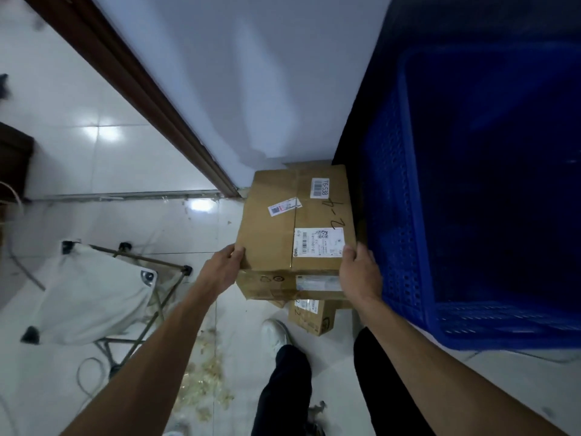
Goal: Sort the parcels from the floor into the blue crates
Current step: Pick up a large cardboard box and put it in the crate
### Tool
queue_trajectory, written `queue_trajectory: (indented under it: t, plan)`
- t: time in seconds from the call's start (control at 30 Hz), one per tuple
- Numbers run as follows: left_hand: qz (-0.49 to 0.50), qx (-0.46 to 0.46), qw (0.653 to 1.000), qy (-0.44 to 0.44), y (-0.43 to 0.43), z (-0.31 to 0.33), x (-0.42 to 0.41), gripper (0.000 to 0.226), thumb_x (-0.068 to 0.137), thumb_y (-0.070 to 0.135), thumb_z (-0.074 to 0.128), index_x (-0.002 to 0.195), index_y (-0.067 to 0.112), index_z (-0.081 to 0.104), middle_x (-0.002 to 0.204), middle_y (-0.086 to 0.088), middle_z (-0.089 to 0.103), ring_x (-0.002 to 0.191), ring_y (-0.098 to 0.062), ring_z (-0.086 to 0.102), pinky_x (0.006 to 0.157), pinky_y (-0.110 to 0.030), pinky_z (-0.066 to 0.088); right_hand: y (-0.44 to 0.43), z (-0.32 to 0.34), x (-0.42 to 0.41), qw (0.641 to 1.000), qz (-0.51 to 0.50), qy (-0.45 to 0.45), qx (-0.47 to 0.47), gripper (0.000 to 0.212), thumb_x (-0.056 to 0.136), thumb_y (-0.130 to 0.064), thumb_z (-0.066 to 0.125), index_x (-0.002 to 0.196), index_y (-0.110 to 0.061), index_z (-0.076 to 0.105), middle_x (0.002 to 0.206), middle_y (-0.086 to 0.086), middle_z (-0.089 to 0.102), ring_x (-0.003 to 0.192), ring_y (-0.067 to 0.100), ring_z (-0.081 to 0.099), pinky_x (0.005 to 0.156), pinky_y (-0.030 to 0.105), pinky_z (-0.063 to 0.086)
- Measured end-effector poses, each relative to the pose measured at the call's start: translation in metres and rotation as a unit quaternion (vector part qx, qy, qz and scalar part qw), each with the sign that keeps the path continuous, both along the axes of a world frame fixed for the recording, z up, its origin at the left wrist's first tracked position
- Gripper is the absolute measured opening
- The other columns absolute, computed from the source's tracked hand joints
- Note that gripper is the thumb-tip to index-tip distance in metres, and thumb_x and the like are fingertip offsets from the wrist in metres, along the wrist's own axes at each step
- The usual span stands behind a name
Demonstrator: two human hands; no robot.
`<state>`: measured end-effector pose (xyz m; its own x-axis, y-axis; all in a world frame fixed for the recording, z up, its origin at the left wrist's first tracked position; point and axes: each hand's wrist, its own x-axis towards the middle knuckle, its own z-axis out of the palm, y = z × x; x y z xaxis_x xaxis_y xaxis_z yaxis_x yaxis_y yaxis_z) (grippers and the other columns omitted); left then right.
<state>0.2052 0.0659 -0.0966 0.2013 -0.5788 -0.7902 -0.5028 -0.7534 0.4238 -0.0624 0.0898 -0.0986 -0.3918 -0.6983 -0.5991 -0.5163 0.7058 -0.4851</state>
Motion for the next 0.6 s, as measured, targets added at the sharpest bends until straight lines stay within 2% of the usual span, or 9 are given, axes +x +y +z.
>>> queue_trajectory:
  t: [0.1, 0.23, 0.37, 0.47, 0.53, 0.6]
  plan:
    - [0.0, -0.032, 0.999, 0.017, 0.003, 0.044, 0.003, 0.048, 0.096, 0.052, 0.037, 0.124, 0.024, 0.063, 0.116, -0.012, 0.067, 0.104, -0.033, 0.065, 0.094, -0.054, 0.054, 0.004, 0.048, 0.001, 1.0, 0.011, -0.005, -0.022, 0.04, 0.106, -0.044, 0.03, 0.127, -0.019, 0.053, 0.113, 0.001, 0.05, 0.08, 0.007, 0.049, 0.061, 0.027, 0.035]
    - [0.015, -0.084, 0.996, 0.02, 0.001, 0.117, 0.001, 0.039, 0.095, 0.051, 0.038, 0.112, 0.03, 0.066, 0.108, -0.005, 0.068, 0.101, -0.029, 0.065, 0.094, -0.051, 0.055, 0.012, 0.11, -0.002, 0.998, 0.022, -0.016, -0.063, 0.047, 0.105, -0.05, 0.029, 0.133, -0.02, 0.051, 0.125, 0.004, 0.05, 0.094, 0.018, 0.053, 0.075, 0.034, 0.038]
    - [0.04, -0.12, 0.991, 0.051, -0.005, 0.183, -0.008, 0.026, 0.097, 0.046, 0.046, 0.105, 0.033, 0.067, 0.111, -0.004, 0.069, 0.103, -0.027, 0.066, 0.096, -0.051, 0.054, 0.019, 0.175, -0.011, 0.992, 0.005, -0.031, -0.119, 0.046, 0.104, -0.051, 0.031, 0.132, -0.02, 0.051, 0.123, 0.004, 0.049, 0.098, 0.019, 0.054, 0.076, 0.035, 0.038]
    - [0.048, -0.143, 0.985, 0.086, -0.006, 0.235, -0.026, 0.023, 0.102, 0.039, 0.049, 0.111, 0.025, 0.066, 0.109, -0.008, 0.067, 0.095, -0.023, 0.066, 0.083, -0.04, 0.059, 0.02, 0.226, -0.028, 0.985, -0.006, -0.027, -0.17, 0.045, 0.103, -0.053, 0.034, 0.129, -0.022, 0.053, 0.12, 0.004, 0.049, 0.1, 0.021, 0.055, 0.077, 0.036, 0.041]
    - [0.037, -0.166, 0.981, 0.095, -0.004, 0.264, -0.043, 0.02, 0.104, 0.035, 0.048, 0.115, 0.024, 0.061, 0.102, -0.004, 0.065, 0.088, -0.018, 0.063, 0.072, -0.033, 0.056, 0.024, 0.258, -0.043, 0.979, -0.013, -0.025, -0.2, 0.045, 0.1, -0.056, 0.035, 0.129, -0.025, 0.053, 0.118, 0.003, 0.049, 0.103, 0.022, 0.055, 0.085, 0.042, 0.047]
    - [0.016, -0.184, 0.977, 0.104, 0.0, 0.292, -0.064, 0.026, 0.104, 0.036, 0.049, 0.121, 0.022, 0.062, 0.101, -0.002, 0.065, 0.091, -0.019, 0.064, 0.077, -0.037, 0.058, 0.029, 0.287, -0.063, 0.973, -0.025, -0.021, -0.228, 0.044, 0.099, -0.056, 0.037, 0.126, -0.026, 0.054, 0.116, 0.003, 0.049, 0.104, 0.023, 0.054, 0.09, 0.046, 0.049]
